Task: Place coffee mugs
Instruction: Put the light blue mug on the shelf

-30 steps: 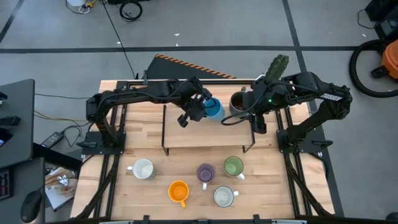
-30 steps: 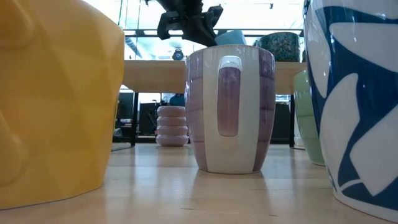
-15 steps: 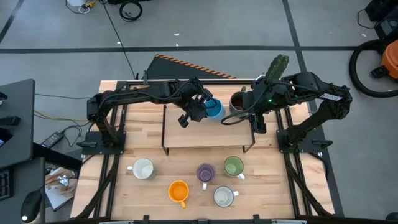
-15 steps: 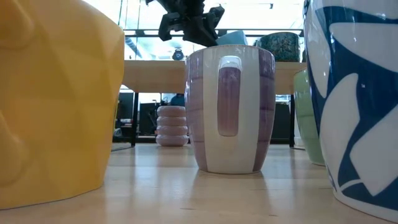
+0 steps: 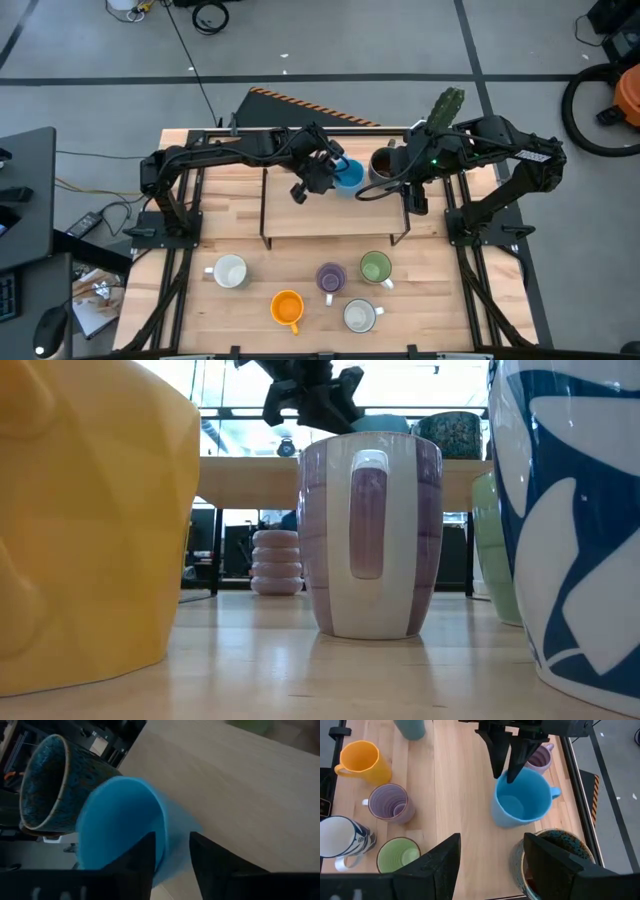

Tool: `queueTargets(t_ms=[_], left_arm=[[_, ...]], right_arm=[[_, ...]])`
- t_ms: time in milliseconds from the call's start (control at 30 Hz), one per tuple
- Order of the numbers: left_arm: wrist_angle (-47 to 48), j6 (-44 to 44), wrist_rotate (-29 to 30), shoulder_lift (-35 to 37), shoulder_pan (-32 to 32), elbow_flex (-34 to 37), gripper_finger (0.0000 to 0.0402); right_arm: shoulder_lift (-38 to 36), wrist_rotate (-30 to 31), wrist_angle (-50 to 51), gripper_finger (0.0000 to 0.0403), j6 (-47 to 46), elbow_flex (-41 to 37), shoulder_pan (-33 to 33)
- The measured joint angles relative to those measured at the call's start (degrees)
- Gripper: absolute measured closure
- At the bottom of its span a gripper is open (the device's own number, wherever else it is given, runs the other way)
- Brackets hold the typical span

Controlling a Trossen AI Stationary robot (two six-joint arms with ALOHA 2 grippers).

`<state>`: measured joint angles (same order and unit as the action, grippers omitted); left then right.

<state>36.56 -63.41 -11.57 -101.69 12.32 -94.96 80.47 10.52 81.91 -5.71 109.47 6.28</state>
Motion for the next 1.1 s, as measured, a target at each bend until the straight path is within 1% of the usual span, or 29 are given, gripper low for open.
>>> queueTargets(t_ms=[200, 367, 500, 900, 1100], left_arm=[[-0.9, 2.0, 0.1, 0.0, -0.3, 0.0, 0.0248], [-2.8, 4.3, 2.4, 0.4, -0.4, 0.1, 0.0238], [-3.8, 5.1, 5.9, 0.8, -0.7, 0.1, 0.0237], [-3.9, 2.8, 6.6, 0.8, -0.7, 0.1, 0.0237], [-5.3, 2.7, 9.3, 0.8, -0.7, 0.1, 0.0237]], right_arm=[[0.0, 0.0, 0.0, 0.018, -0.1, 0.0, 0.0], [0.0, 0.0, 0.0, 0.018, -0.1, 0.0, 0.0], [0.0, -0.1, 0.1, 0.018, -0.1, 0.0, 0.0], [0.0, -0.1, 0.0, 0.018, -0.3, 0.0, 0.0], [0.0, -0.1, 0.0, 0.018, -0.3, 0.0, 0.0]])
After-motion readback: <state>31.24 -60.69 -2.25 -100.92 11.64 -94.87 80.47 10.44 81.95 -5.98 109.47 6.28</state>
